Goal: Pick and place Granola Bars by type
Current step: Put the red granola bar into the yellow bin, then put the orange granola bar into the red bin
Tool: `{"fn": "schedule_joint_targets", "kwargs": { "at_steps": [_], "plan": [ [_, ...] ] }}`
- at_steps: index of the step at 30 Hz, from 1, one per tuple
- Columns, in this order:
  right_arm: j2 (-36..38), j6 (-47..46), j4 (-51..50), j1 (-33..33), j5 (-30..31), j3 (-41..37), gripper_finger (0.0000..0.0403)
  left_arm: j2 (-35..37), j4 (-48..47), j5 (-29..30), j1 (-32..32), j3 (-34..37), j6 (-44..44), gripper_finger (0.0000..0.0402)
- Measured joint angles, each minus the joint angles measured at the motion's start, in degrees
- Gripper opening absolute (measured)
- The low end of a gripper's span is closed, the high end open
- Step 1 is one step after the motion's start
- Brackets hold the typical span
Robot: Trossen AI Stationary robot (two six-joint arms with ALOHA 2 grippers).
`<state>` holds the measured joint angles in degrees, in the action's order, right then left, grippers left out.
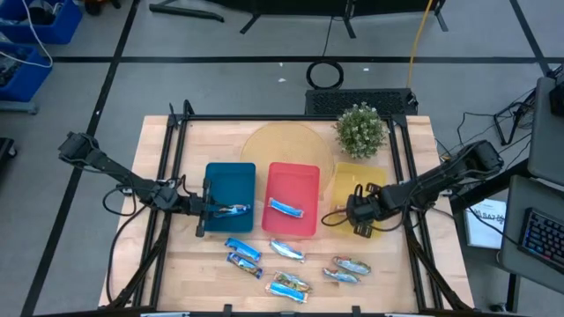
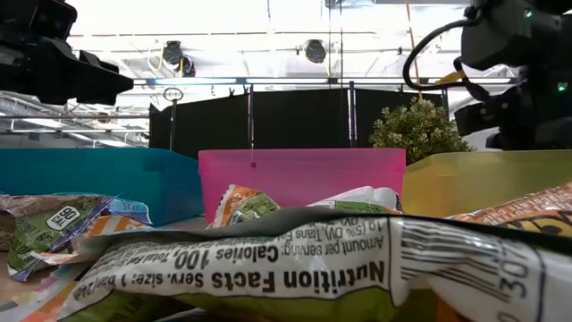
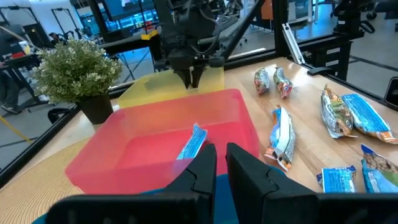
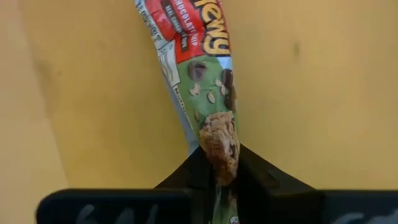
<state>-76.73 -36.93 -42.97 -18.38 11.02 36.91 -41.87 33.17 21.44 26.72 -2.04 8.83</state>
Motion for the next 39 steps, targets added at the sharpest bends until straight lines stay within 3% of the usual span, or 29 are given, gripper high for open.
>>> {"fn": "schedule_joint_targets", "kwargs": {
  "at_steps": [9,14,18,23,30,35,39],
  "plan": [
    [4.48,-0.02,-1.09,0.42,-0.36,1.05,0.0111,0.0,-0.04,0.07,0.0,0.0,0.23,0.0047],
    [9.88,-2.94,-1.94,0.43,-2.18,1.07,0.0159,0.0,-0.04,0.1,-0.02,0.02,-1.25,0.0047],
    [15.42,-2.83,-2.95,0.21,-2.69,2.1,0.0174,0.0,0.0,0.1,-0.01,0.01,-1.48,0.0047],
    [24.05,4.68,1.35,-4.29,-3.01,5.26,0.014,0.0,0.02,0.1,0.0,0.0,-1.98,0.0047],
    [38.46,16.81,7.1,-7.95,9.78,4.5,0.0013,0.0,0.03,0.18,0.0,0.0,-3.17,0.0047],
    [45.15,26.77,18.13,-7.47,19.46,-0.27,0.0014,-0.01,0.34,0.21,-0.01,0.01,-3.55,0.0047],
    [47.4,33.76,29.29,-7.46,18.66,-7.02,0.0003,0.0,0.89,0.24,-0.01,0.0,-2.9,0.0047]
  ]
}}
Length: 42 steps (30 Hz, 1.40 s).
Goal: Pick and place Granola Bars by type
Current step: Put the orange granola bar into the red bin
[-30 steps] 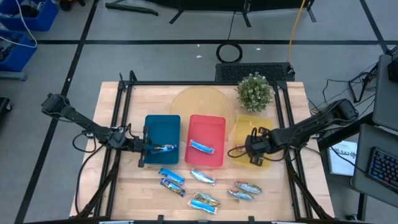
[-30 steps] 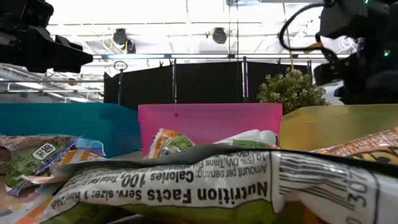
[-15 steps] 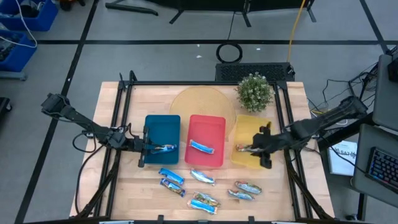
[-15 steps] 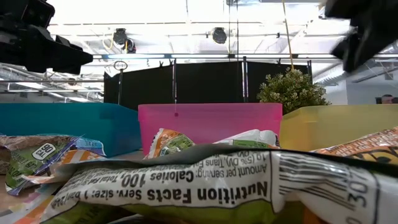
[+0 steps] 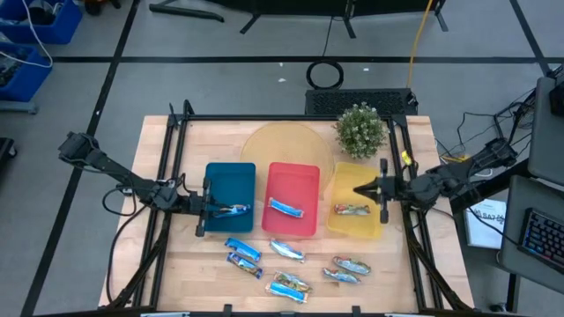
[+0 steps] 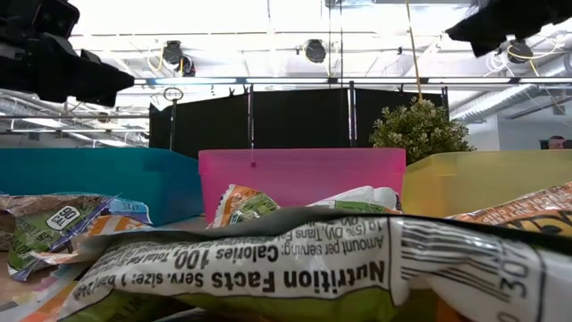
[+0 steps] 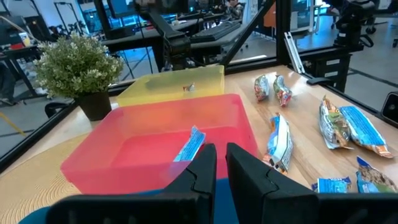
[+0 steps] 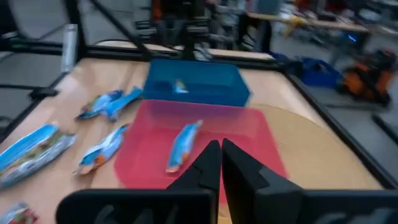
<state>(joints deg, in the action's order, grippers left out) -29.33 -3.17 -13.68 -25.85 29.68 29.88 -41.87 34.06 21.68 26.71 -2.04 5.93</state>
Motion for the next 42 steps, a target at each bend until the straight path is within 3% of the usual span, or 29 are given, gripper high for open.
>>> {"fn": "schedule_joint_targets", "kwargs": {
  "at_steps": [5,15,18,22,28,33,37,42],
  "plan": [
    [0.58,2.07,11.33,-0.02,-1.18,-8.69,0.0003,-0.01,0.12,2.86,0.0,0.02,0.14,0.0047],
    [0.13,11.18,49.5,0.0,-0.76,-28.49,0.0001,-0.02,1.36,4.43,-0.01,-0.03,1.47,0.0047],
    [0.44,13.2,47.79,-0.02,3.48,-28.26,0.0001,-0.18,2.33,4.51,-0.23,-2.24,2.41,0.0047],
    [0.73,13.41,48.08,0.0,6.27,-28.02,0.0001,-3.63,-8.47,4.79,-0.38,-11.13,2.73,0.0047],
    [0.59,15.35,47.39,0.0,6.2,-28.08,0.0001,-21.39,-28.29,5.07,0.1,-31.75,-2.53,0.0047],
    [0.54,15.26,47.26,-0.02,6.14,-28.13,0.0001,-39.11,-40.15,-0.34,2.52,-46.48,-6.78,0.0047],
    [0.56,16.57,47.4,-0.02,6.14,-28.17,0.0001,-49.74,-41.43,-8.21,6.48,-55.66,-12.09,0.006],
    [0.56,17.38,47.97,-0.02,6.11,-28.19,0.0001,-59.95,-43.92,-8.49,10.84,-66.25,-17.02,0.0128]
  ]
}}
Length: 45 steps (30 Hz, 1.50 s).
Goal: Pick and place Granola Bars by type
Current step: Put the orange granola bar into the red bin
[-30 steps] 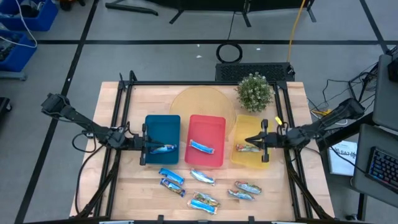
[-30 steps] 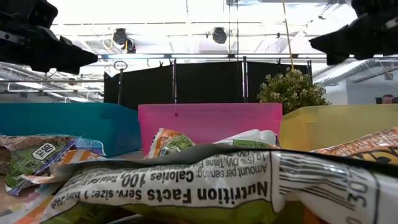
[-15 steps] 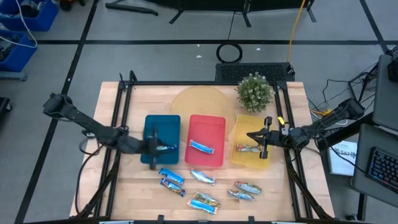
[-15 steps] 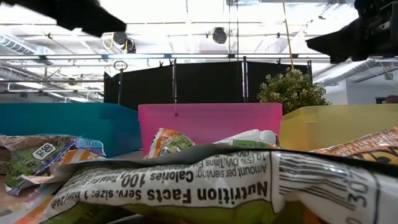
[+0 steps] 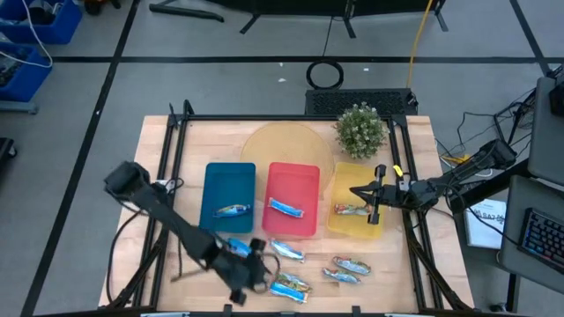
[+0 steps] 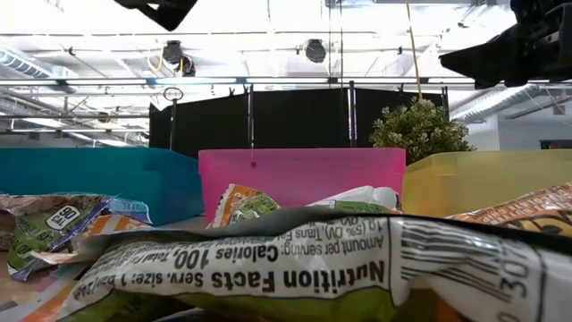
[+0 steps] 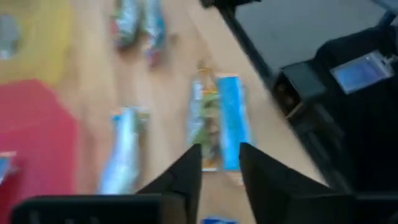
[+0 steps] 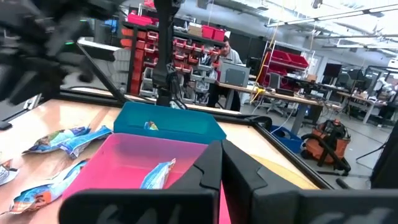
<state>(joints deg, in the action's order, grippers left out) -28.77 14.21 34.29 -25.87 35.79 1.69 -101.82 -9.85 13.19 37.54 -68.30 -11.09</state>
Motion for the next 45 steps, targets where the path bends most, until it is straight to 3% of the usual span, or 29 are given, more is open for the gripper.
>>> {"fn": "schedule_joint_targets", "kwargs": {
  "at_steps": [5,12,24,30,38,45],
  "plan": [
    [-0.05,0.0,-0.23,0.0,0.0,-0.04,0.0,-8.47,-8.55,0.21,0.33,-10.96,-10.95,0.0206],
    [-0.11,0.78,-0.27,0.0,-0.03,-0.04,0.0,-16.81,-13.82,-2.68,0.68,-19.46,-13.51,0.0266],
    [-0.11,3.36,0.17,0.0,-0.04,-0.07,0.0,-19.56,-14.18,-1.34,1.62,-20.21,-17.35,0.0229],
    [-0.13,2.08,-0.15,-0.02,-0.04,-0.07,0.0,-20.88,-15.64,-0.01,1.43,-20.12,-13.7,0.0217],
    [-0.15,1.32,-0.73,-0.04,-0.07,-0.07,0.0,-15.47,-17.1,6.13,-1.01,-20.21,-7.25,0.0237],
    [-0.15,1.65,-0.73,-0.04,-0.07,-0.07,0.0,-17.83,-18.7,-1.52,-8.04,-20.16,-2.35,0.0248]
  ]
}}
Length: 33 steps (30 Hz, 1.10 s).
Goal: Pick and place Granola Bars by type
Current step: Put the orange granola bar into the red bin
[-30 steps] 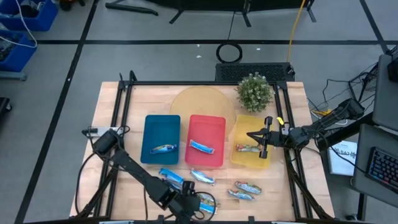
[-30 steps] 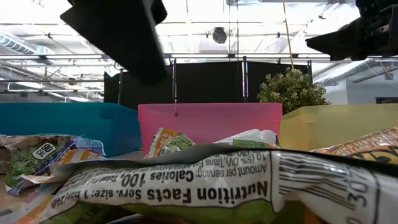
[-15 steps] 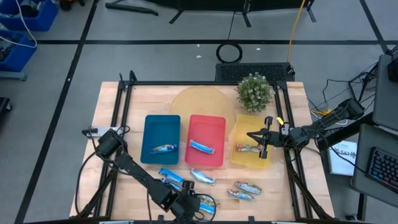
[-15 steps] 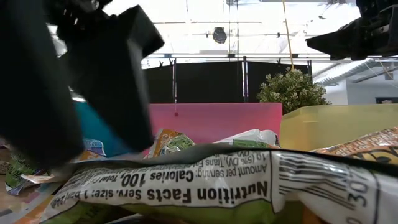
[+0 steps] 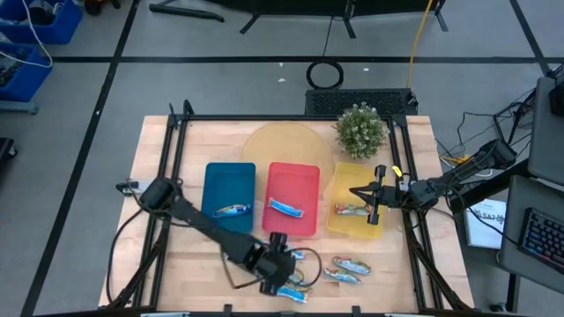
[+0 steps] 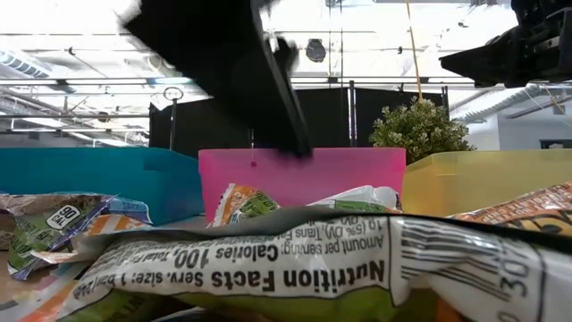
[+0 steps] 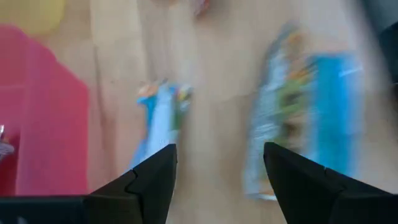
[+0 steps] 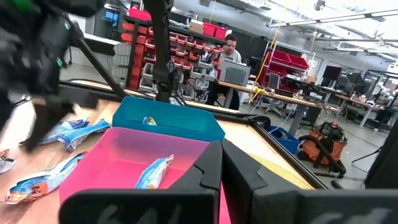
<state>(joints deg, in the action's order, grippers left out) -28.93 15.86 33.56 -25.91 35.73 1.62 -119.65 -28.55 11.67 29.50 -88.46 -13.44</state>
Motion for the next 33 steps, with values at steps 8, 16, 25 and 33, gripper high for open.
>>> {"fn": "schedule_joint_targets", "kwargs": {
  "at_steps": [8,16,25,33],
  "plan": [
    [0.0,1.33,-0.03,0.0,0.0,0.01,0.0,-1.39,-0.03,0.23,-2.48,0.04,5.98,0.0248],
    [0.0,1.36,0.03,0.0,0.01,0.0,0.0,-5.29,0.04,1.0,-3.02,-0.02,9.34,0.0248],
    [-0.02,-0.14,-0.13,-0.02,0.01,-0.02,0.0,-6.84,0.39,-0.41,-4.14,-0.15,7.92,0.0234],
    [-0.02,-1.61,-0.2,-0.02,0.02,0.0,0.0,-6.76,0.62,-3.98,-4.41,-0.14,4.55,0.0074]
  ]
}}
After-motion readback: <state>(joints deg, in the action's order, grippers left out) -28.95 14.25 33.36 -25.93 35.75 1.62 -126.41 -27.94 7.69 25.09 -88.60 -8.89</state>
